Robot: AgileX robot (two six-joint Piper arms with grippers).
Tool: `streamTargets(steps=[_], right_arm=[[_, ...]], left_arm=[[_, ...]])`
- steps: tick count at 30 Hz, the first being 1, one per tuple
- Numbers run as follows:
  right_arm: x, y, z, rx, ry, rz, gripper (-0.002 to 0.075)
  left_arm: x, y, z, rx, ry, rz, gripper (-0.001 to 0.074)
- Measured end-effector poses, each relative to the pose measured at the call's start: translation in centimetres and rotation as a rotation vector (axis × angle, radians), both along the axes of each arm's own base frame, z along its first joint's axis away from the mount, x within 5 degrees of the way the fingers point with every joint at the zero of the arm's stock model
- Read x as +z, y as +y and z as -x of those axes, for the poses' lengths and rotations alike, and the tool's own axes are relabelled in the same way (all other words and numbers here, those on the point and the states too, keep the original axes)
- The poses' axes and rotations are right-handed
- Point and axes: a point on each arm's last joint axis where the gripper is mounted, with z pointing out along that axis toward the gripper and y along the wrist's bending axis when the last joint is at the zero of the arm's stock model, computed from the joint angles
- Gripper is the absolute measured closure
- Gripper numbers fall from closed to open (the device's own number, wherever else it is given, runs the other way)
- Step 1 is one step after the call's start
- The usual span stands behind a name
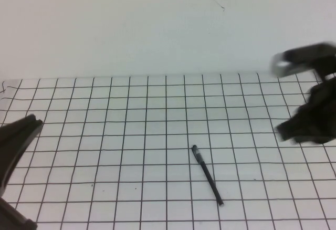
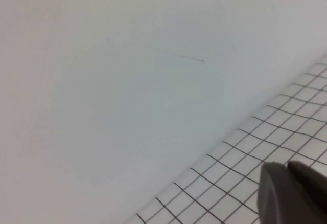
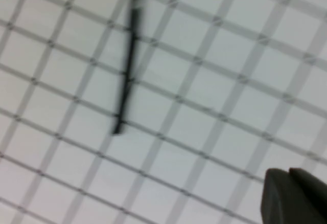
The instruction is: Cap the pen
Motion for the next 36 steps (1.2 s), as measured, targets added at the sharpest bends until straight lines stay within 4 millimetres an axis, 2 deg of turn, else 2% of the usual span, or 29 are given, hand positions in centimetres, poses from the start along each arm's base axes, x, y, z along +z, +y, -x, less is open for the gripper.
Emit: streamTargets(steps=[5,8,11,13,18,24,28,36], right_arm=[[5.9,-4.2,4.0,-0.033,-0.266,0.134,0.0722],[8.5,-6.6,6.5,-0.102,-0.390,0.176,0.0722],[9.8,-8.6,9.0,-0.147,-0.488,0.212,0.0722],[9.9,-9.6,10.8,-0.153,-0.544,0.204,0.0722],[6.6,-10.9,13.7,-0.153,-0.586,0.162,0.0725],[-0.2,-12.0,16.2,-0.207,-0.496,0.132,0.0725],[-3.3,-12.7,17.3,-0.219,-0.463,0.141,0.0725],[-3.7,-12.9,17.7,-0.216,-0.527,0.130,0.0725]], left_arm=[[-0.1,0.0,0.0,-0.002,0.022,0.073,0.0736],[0.1,0.0,-0.1,0.000,0.021,0.108,0.0736],[0.1,0.0,-0.1,-0.001,0.029,0.122,0.0736],[0.1,0.0,-0.1,-0.001,0.030,0.124,0.0736],[0.3,0.0,-0.1,-0.001,0.050,0.195,0.0736],[0.4,0.0,-0.1,-0.001,0.057,0.216,0.0736],[0.1,-0.1,0.0,-0.008,0.079,0.201,0.0736],[-1.0,-0.4,0.2,-0.044,0.187,0.123,0.0736]])
